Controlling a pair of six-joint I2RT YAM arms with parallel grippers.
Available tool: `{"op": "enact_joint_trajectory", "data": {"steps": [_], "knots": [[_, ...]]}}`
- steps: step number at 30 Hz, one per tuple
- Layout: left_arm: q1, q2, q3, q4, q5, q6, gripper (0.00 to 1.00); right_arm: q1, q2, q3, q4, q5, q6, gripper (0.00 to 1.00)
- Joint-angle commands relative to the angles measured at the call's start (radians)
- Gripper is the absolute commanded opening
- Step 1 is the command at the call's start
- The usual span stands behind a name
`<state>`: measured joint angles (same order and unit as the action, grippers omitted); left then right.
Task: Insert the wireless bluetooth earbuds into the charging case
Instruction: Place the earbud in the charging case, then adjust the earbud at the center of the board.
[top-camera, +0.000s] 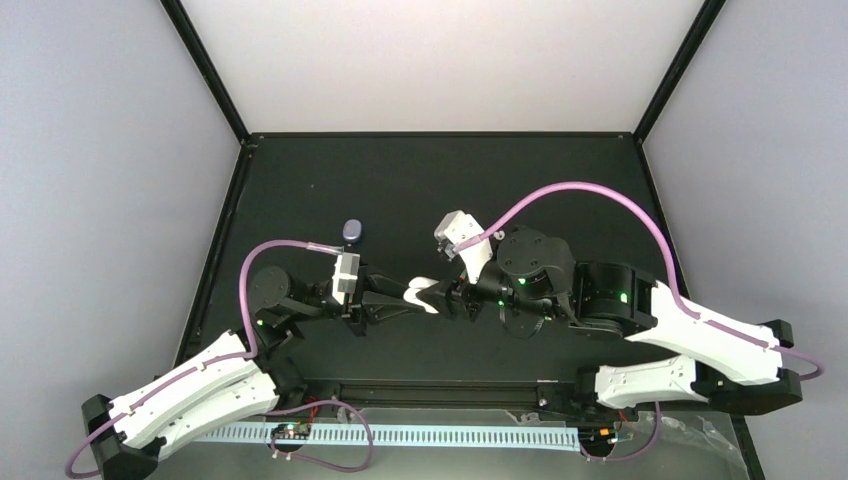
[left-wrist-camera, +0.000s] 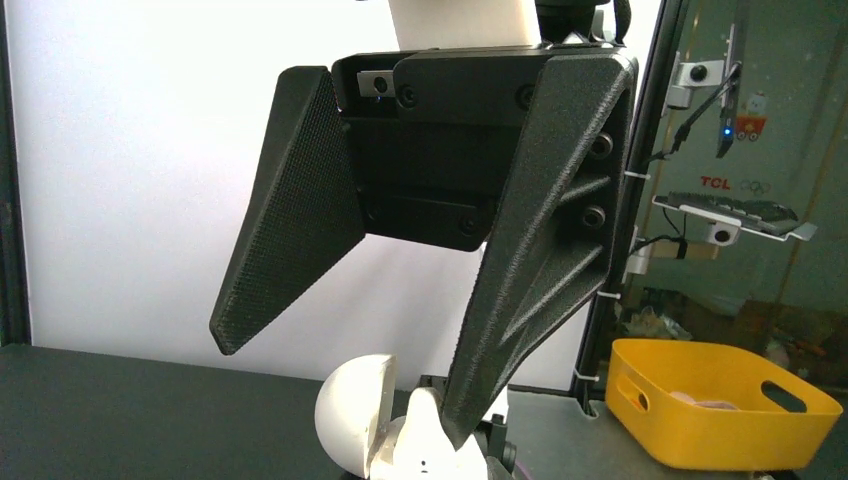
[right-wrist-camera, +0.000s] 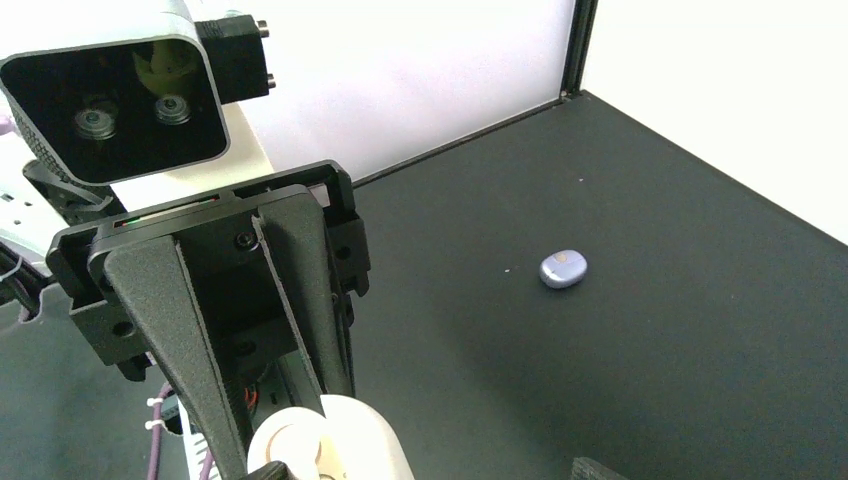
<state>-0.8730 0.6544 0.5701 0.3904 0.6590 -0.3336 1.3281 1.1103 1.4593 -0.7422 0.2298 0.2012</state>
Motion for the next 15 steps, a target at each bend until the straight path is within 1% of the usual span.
{"op": "enact_joint_trajectory", "data": {"steps": [1, 7, 12, 15], "knots": [[-0.008, -0.005, 0.033, 0.023, 0.021, 0.012, 0.02, -0.004, 0.011, 0.04, -0.025, -0.028, -0.026, 0.73], [-0.007, -0.022, 0.027, -0.001, -0.004, 0.032, 0.02, -0.005, -0.058, 0.058, -0.028, 0.005, -0.045, 0.73], [-0.007, -0.028, 0.025, -0.008, -0.017, 0.039, 0.02, -0.005, -0.088, 0.109, -0.112, 0.002, -0.064, 0.73], [-0.007, -0.031, 0.024, -0.001, -0.025, 0.038, 0.02, -0.004, -0.115, 0.088, -0.133, 0.074, -0.049, 0.72]]}}
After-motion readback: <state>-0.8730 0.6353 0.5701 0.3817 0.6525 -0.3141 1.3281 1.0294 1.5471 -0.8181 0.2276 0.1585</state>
